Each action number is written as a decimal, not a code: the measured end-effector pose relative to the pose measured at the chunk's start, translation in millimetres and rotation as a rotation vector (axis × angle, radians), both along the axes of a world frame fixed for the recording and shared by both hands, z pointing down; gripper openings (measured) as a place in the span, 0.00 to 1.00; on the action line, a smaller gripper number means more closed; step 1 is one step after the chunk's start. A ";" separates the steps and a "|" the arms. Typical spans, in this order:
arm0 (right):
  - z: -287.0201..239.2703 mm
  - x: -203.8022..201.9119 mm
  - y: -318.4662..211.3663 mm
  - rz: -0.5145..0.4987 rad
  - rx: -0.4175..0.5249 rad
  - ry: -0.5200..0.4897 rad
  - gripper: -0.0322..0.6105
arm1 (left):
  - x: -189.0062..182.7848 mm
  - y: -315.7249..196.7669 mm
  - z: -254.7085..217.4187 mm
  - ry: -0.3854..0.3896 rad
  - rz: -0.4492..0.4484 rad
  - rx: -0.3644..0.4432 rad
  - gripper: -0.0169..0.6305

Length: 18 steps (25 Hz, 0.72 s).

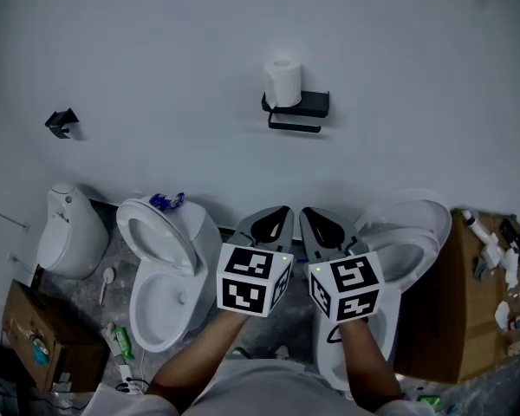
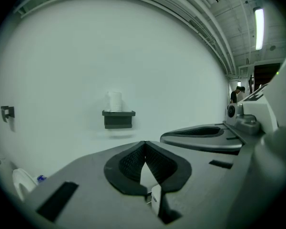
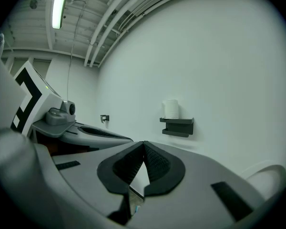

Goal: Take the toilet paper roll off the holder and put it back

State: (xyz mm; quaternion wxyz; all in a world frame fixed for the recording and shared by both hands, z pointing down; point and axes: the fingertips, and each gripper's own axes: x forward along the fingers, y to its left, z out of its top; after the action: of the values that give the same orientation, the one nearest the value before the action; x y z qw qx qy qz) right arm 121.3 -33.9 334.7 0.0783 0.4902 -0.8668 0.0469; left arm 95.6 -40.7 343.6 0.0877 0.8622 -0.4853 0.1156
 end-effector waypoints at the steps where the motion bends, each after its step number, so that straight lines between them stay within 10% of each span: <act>1: -2.1 1.2 -2.5 -0.001 0.004 0.001 0.05 | 1.3 -2.9 -1.2 0.000 0.000 0.001 0.03; 18: -7.1 -11.0 -91.2 0.047 0.011 0.017 0.05 | -12.5 -93.9 -1.2 0.041 0.060 -0.008 0.03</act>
State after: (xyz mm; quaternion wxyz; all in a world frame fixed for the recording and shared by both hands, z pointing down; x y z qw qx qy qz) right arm 110.3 -125.1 327.6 0.0816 0.5113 -0.8546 0.0398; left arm 83.1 -134.5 342.3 0.0976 0.8783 -0.4568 0.1022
